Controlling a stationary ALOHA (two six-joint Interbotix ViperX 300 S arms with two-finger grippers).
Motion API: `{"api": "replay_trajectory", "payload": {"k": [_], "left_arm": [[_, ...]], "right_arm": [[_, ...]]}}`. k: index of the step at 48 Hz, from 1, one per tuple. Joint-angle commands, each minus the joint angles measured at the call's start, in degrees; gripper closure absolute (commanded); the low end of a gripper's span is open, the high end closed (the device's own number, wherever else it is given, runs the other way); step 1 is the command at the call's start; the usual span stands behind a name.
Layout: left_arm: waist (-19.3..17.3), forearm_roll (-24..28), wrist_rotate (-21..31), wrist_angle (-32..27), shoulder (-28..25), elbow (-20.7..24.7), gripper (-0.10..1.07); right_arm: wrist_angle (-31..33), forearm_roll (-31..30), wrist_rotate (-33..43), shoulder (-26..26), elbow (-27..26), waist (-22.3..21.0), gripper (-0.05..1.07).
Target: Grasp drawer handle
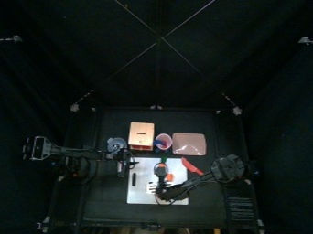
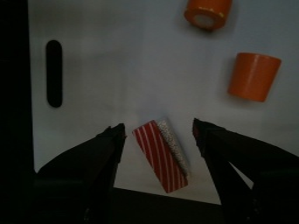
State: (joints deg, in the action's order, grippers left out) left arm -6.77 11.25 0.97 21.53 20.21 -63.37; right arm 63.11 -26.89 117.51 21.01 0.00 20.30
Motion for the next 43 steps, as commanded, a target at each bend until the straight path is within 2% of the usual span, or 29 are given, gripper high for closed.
{"api": "replay_trajectory", "payload": {"k": [1,10,21,29,43], "left_arm": [[-0.09,-0.62,0.09,0.26,0.53,0.53,0.2],[-0.18,-2.11,0.09,0.26,0.53,0.44,0.2],[0.18,-2.37,0.35,0.26,0.53,0.44,0.2],[0.53,-3.52,0.53,0.35,0.62,0.62,0.2],[0.26,-7.56,0.35,0.7,0.88,0.53,0.2]], "right_arm": [[-2.11,-1.14,-0.18,-4.48,1.76,-0.35,0.08],[-8.35,-2.9,-0.35,-8.7,8.17,-0.53,0.08],[-14.94,-8.53,-2.2,-13.54,14.06,-1.67,0.08],[-19.07,-8.35,-10.46,-15.73,16.17,-3.87,0.09],[-21.71,-3.25,-27.86,-18.63,18.11,-7.56,0.08]]}}
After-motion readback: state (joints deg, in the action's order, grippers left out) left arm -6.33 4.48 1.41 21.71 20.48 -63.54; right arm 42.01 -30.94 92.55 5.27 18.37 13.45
